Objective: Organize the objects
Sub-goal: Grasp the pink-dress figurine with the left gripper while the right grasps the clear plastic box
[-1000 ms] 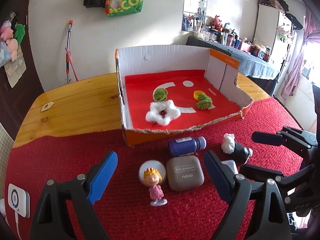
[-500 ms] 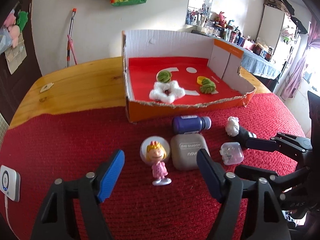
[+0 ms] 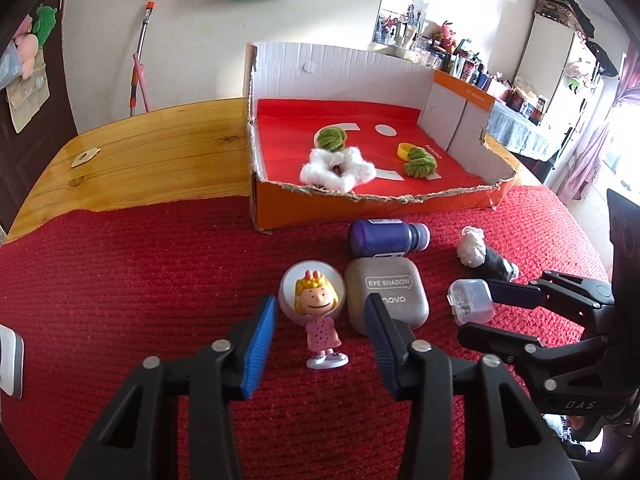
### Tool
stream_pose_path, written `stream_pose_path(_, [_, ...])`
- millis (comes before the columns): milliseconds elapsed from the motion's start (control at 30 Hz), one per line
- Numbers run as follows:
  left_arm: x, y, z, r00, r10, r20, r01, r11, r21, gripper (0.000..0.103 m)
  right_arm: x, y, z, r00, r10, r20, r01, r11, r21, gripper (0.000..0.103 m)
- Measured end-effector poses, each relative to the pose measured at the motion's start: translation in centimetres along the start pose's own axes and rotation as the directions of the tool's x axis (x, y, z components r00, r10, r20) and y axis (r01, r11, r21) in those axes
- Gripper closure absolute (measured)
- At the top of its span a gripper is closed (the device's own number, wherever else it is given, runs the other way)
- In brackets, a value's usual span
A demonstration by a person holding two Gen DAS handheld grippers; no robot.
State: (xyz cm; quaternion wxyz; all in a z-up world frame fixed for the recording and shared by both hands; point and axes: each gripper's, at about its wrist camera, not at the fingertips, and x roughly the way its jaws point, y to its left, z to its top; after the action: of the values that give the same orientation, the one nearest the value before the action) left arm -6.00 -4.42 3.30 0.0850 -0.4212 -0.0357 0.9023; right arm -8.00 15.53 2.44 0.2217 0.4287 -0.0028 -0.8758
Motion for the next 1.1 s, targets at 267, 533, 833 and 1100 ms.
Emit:
stream_pose_path(267, [0.5, 0.3, 0.5, 1.0, -0.009, 0.004, 0.009, 1.0, -0.016, 0.077, 0.5, 0.6, 0.4, 0.999, -0.041, 0.01, 0.041, 0.998, -0.038, 0.063])
stream_pose_path(533, [0.4, -0.2, -0.1, 0.999, 0.036, 0.021, -0.037, 0.999, 0.021, 0.08, 0.7, 1.2, 0.3, 0.997, -0.074, 0.02, 0.076, 0.994, -0.084, 0.063])
stream_pose_path(833, [-0.7, -0.2, 0.2, 0.999, 0.025, 0.044, -0.025, 1.0, -0.001, 0.08, -0.3, 0.6, 0.5, 0.998, -0.052, 0.045, 0.054, 0.997, -0.053, 0.063])
stream_pose_path(1100, [-1.6, -1.5, 0.5, 0.998, 0.004, 0.062, -0.006, 1.0, 0.03, 0.08, -0.5, 0.7, 0.9, 0.998, -0.044, 0.055, 0.047, 0.998, -0.053, 0.063])
